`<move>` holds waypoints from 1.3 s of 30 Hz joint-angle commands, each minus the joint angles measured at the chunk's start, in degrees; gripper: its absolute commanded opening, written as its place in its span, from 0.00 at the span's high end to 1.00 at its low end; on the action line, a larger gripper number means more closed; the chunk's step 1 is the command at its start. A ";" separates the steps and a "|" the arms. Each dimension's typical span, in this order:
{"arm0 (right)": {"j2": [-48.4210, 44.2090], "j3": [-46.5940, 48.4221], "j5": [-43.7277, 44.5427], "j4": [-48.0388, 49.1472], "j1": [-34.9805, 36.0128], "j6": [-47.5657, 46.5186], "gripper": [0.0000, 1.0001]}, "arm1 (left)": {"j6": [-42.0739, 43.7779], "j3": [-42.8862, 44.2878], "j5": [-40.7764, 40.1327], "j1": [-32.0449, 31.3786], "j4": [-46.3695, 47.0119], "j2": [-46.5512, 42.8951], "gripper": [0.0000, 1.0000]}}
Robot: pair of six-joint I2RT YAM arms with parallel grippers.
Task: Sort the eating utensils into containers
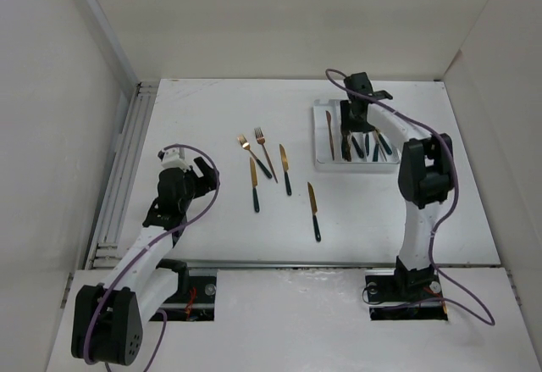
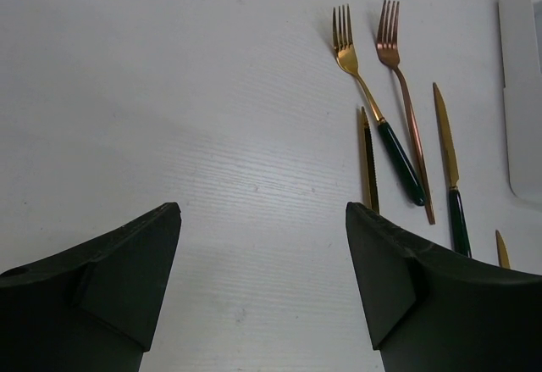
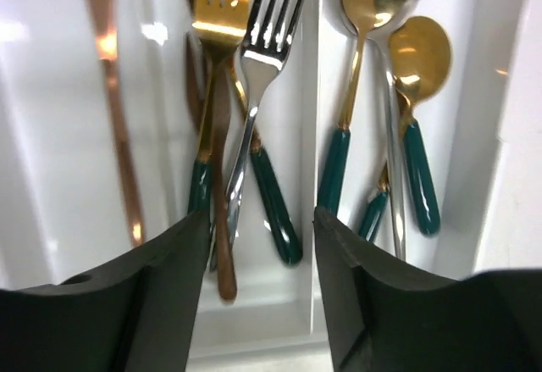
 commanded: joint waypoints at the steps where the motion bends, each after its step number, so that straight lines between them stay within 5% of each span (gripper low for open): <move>1: -11.53 -3.84 -0.37 -0.18 5.31 2.90 0.41 | -0.58 0.50 0.13 0.25 2.47 -1.78 0.24; 8: -21.48 -22.56 -4.31 -0.97 20.68 12.39 0.20 | -0.58 -0.02 0.65 0.25 3.00 -2.93 0.24; 14: -23.15 -33.31 -5.99 0.17 32.12 21.97 0.21 | -0.58 -1.08 1.18 0.25 4.14 -3.98 0.24; 22: -24.21 -42.71 -8.72 5.18 36.89 28.91 0.28 | -0.05 -1.61 1.18 0.25 4.14 -5.65 0.24; 27: -23.50 -47.11 -9.85 10.09 37.42 30.67 0.47 | 0.47 -1.61 1.18 0.25 4.14 -6.18 0.24; 32: -23.50 -48.53 -9.25 10.98 37.42 31.21 0.98 | 0.47 -1.61 1.18 0.25 4.14 -6.71 0.24; 39: -26.40 -42.14 -3.38 5.46 38.82 26.73 1.00 | 0.47 -1.61 1.18 0.25 4.14 -6.18 0.24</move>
